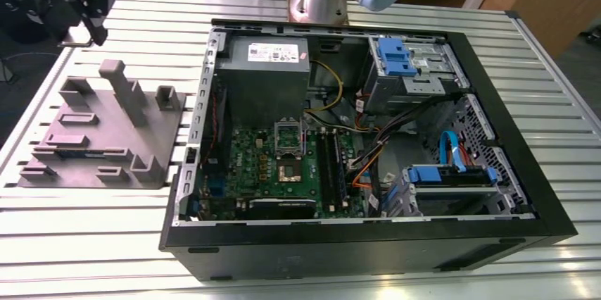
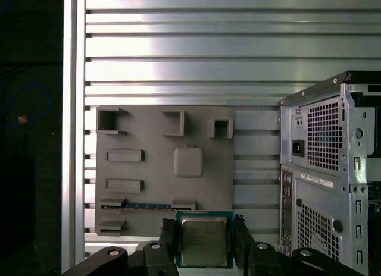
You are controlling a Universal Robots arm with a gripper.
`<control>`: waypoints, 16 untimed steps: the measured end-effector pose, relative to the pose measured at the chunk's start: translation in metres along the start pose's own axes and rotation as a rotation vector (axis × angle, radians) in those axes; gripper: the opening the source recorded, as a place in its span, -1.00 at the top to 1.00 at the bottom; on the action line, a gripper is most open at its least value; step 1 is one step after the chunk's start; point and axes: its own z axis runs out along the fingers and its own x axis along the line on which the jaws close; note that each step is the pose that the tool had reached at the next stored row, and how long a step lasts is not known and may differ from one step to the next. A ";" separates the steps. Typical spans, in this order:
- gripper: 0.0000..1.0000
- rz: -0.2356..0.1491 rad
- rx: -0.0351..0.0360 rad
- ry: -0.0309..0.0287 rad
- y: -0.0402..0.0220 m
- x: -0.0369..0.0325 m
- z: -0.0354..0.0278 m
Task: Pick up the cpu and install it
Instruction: 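Pick up the cpu and move it towards the insertion slot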
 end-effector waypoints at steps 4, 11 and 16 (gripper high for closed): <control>0.05 0.000 0.0000 0.0000 0.0001 -0.0025 0.0000; 0.05 0.000 0.0000 0.0000 0.0001 -0.0068 0.0000; 0.05 0.000 0.0001 0.0001 0.0002 -0.0098 -0.0001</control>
